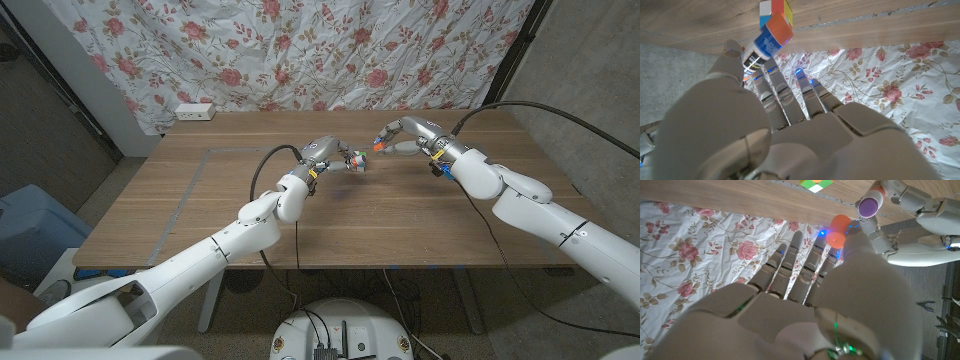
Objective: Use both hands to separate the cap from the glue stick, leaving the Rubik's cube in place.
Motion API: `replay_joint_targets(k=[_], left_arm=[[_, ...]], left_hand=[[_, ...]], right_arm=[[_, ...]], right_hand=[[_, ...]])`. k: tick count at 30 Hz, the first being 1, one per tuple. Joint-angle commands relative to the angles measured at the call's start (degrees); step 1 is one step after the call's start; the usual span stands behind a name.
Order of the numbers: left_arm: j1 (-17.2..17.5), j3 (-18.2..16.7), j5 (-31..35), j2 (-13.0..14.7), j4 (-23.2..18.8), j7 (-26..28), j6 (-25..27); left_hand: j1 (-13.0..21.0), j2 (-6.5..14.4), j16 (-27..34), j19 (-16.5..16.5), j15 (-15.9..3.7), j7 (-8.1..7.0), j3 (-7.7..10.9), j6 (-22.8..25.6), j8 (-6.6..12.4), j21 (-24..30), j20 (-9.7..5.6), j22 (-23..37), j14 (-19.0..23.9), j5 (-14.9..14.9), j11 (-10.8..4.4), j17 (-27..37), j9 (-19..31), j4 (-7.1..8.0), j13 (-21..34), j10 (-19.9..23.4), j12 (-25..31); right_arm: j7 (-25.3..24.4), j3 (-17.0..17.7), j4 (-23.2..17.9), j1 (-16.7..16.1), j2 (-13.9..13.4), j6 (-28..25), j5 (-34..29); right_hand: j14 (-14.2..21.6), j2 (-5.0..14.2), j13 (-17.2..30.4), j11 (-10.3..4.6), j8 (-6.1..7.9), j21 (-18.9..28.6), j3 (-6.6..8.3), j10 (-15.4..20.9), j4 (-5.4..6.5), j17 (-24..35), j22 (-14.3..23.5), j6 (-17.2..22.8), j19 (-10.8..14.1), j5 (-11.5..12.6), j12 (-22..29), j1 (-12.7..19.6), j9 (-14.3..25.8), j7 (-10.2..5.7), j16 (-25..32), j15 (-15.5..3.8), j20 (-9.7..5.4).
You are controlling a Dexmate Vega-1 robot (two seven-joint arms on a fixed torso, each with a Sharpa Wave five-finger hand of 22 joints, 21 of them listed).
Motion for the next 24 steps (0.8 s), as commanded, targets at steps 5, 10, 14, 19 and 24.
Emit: replay_joint_targets(k=[5,10,14,19,24], left_arm=[[0.5,-0.6,4.6,4.3,-4.2,-4.4,2.6],[1.1,-1.1,6.1,5.7,-5.1,-4.7,2.6],[1.6,-1.5,7.4,6.8,-6.0,-5.7,3.1],[2.2,-2.1,8.0,7.6,-6.7,-6.7,3.3],[2.4,-2.3,9.4,8.4,-7.3,-7.7,3.6]], left_hand=[[-1.4,3.7,0.1,-0.1,-8.02,2.70,1.83,5.5,0.21,0.1,0.12,0.1,0.2,0.2,-1.65,0.1,0.2,1.19,0.2,1.5,0.4],[-1.5,3.7,0.1,0.0,-8.02,2.77,1.85,5.5,0.20,0.1,0.04,0.1,0.2,0.2,-1.65,0.1,0.2,1.21,0.2,1.5,0.4],[-1.6,3.7,0.1,0.0,-8.06,2.73,1.88,5.5,0.22,0.1,0.06,0.1,0.2,0.2,-1.65,0.1,0.2,1.22,0.2,1.5,0.4],[-1.6,3.7,0.1,0.0,-8.13,2.70,1.91,5.6,0.26,0.1,0.03,0.1,0.2,0.2,-1.65,0.1,0.2,1.18,0.2,1.4,0.4],[-1.6,3.7,0.1,0.0,-8.17,2.51,1.93,5.5,0.26,0.1,0.01,0.1,0.2,0.2,-1.65,0.2,0.2,1.15,0.2,1.4,0.4]], right_arm=[[0.5,-0.6,-0.6,0.5,-1.0,-3.2,-2.6],[1.0,-1.2,-0.4,1.1,-1.3,-3.9,-3.7],[1.5,-1.8,-0.3,1.7,-1.5,-4.5,-4.8],[2.4,-2.5,0.0,2.5,-1.7,-5.3,-5.9],[3.3,-3.2,0.5,3.4,-1.8,-5.8,-6.9]], right_hand=[[-0.7,1.98,0.0,-0.88,-0.41,-0.2,-0.29,0.3,0.04,0.4,0.1,-0.5,0.0,0.5,-0.3,1.2,0.1,-0.33,-0.3,-9.19,-2.12],[-0.6,2.07,0.0,-0.88,-0.52,-0.2,-0.45,0.1,0.20,0.5,0.1,-0.8,0.0,0.5,-0.5,0.8,0.1,-0.33,-0.2,-9.08,-2.03],[-0.7,2.11,0.0,-0.88,-0.60,-0.2,-0.46,0.0,0.18,0.5,0.1,-0.9,-0.1,0.5,-0.5,0.8,0.1,-0.38,-0.3,-9.15,-1.98],[-0.7,2.12,0.0,-0.86,-0.62,-0.2,-0.51,-0.1,0.16,0.6,0.1,-1.0,-0.2,0.5,-0.6,0.8,0.1,-0.43,-0.3,-9.18,-1.91],[-0.8,2.17,0.0,-0.85,-0.68,-0.3,-0.59,-0.3,0.22,0.6,0.1,-1.1,-0.3,0.5,-0.8,0.6,0.1,-0.47,-0.4,-9.11,-1.78]])
